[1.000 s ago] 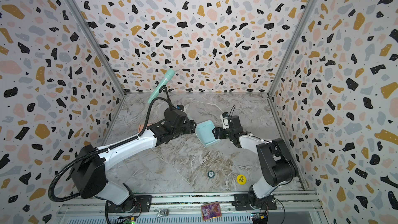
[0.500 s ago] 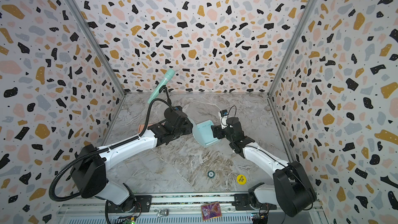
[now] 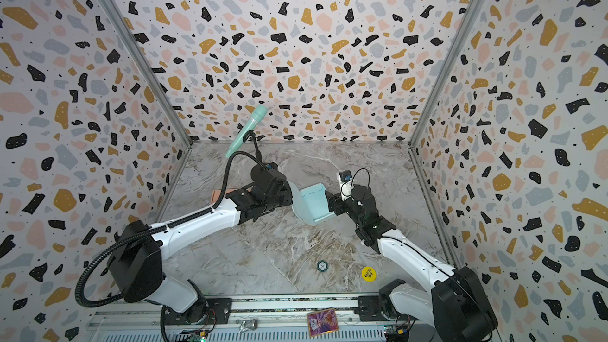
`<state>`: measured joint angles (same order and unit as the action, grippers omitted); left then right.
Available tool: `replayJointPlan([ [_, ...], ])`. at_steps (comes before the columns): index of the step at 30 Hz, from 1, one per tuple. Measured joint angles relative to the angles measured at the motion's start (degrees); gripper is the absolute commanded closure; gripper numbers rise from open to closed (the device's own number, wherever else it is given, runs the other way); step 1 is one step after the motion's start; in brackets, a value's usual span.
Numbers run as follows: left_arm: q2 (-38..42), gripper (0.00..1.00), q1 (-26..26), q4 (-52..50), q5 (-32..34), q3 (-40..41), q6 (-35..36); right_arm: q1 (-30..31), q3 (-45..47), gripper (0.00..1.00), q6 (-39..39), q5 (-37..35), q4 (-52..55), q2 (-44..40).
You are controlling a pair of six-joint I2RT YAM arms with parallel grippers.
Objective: Assemble paper box
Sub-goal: Rotate the paper box at the center of the table.
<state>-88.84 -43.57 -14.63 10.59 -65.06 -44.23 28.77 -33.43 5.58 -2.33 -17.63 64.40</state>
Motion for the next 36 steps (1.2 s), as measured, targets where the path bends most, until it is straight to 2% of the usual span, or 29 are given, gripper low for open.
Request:
replayJointPlan([
  [15, 0.0, 1.0, 0.0, -2.3, 0.6, -0.1, 1.8, 0.3, 2.0, 0.17, -2.1, 0.3, -2.6, -1.9],
  [20, 0.0, 1.0, 0.0, -5.2, 0.6, -2.1, 5.2, 0.3, 3.9, 0.17, -2.9, 2.8, -5.4, -3.0],
  [28, -0.5, 1.0, 0.3, -11.1, -1.7, -9.9, 18.2, 0.3, 5.6, 0.16, -3.3, 11.7, -11.9, -1.5],
  [36, -0.3, 1.0, 0.3, -17.9, -3.3, -12.2, 32.5, 0.3, 5.8, 0.13, -4.8, 23.5, -18.6, -1.1],
])
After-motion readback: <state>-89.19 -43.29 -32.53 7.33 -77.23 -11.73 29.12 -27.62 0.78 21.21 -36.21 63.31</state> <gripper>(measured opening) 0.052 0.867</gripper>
